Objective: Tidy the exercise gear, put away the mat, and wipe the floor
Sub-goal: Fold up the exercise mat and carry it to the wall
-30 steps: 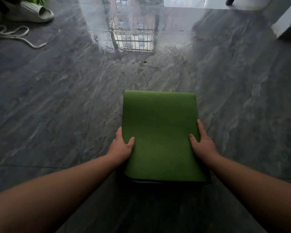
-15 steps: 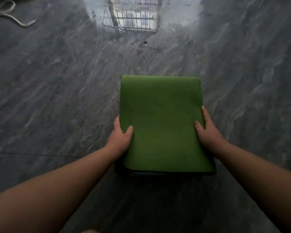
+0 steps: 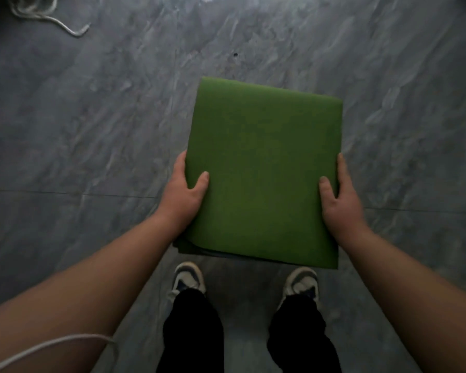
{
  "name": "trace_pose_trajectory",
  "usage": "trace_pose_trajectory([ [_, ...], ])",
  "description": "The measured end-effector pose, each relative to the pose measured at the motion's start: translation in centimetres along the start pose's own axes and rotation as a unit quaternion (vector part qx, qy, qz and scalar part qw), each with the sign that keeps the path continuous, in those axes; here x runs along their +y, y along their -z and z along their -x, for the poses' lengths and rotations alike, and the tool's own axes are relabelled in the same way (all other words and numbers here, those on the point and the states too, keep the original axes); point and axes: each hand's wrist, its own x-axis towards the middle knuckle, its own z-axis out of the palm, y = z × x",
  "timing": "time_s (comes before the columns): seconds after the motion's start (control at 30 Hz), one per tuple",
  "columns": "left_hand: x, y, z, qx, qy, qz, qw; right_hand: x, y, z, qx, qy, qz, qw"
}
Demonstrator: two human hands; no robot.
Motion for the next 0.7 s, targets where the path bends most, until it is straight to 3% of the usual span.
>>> trace_pose_trajectory([
  [0.37,26.3,18.2,15.7,0.018,-0.06,0.037,0.997,-26.6,17.8,15.3,0.075,0.08,-0.02,0.994],
  [0.53,38.4,25.0,22.6,-0.02,-0.097,0.07,0.993,-37.1,26.7,23.2,0.128,0.132,-0.043,0.982],
  [0.7,47.3,28.5,27.4,-0.08,-0.183,0.056,0.978,-42.9,33.7,31.0,0.225,0.157,-0.061,0.96],
])
